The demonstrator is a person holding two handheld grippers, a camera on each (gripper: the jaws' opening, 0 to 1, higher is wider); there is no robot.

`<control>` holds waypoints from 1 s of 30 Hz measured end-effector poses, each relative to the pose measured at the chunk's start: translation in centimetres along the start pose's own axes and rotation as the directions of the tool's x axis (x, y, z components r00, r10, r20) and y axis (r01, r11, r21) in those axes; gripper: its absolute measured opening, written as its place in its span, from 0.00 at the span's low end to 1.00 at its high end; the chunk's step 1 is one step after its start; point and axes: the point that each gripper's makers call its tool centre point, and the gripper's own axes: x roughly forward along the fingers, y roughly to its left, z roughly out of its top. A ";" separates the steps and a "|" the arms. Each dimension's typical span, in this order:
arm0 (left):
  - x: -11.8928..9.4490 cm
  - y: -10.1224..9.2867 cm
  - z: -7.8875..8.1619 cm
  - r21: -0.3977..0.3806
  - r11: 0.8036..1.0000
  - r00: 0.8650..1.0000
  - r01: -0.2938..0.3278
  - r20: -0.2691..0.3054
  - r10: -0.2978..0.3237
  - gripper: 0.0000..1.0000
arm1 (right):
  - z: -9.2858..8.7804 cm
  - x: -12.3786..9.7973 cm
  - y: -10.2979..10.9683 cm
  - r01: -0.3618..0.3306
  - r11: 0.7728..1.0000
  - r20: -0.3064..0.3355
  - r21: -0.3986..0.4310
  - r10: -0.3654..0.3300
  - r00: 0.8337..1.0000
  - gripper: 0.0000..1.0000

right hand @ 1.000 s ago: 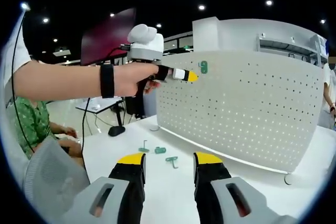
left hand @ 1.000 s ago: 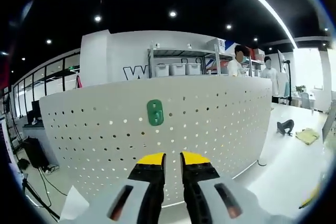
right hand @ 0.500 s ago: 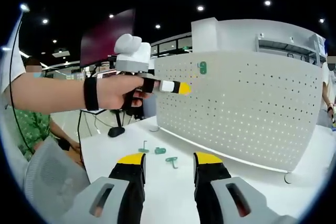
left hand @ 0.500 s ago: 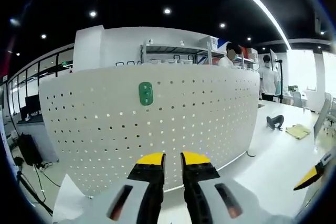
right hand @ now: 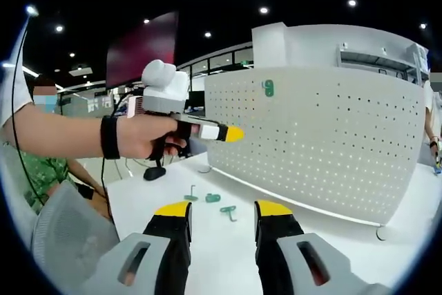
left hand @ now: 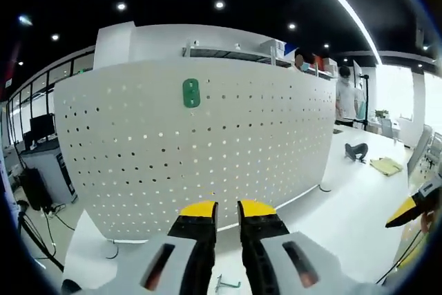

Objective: Insert the hook assembly into the mounting plate slot until the hook locks in place.

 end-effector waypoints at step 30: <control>-2.2 1.2 -9.4 -0.021 1.000 0.984 -0.019 -0.178 0.015 0.13 | -0.8 0.1 0.2 -0.014 1.000 -0.017 0.014 0.014 1.000 0.35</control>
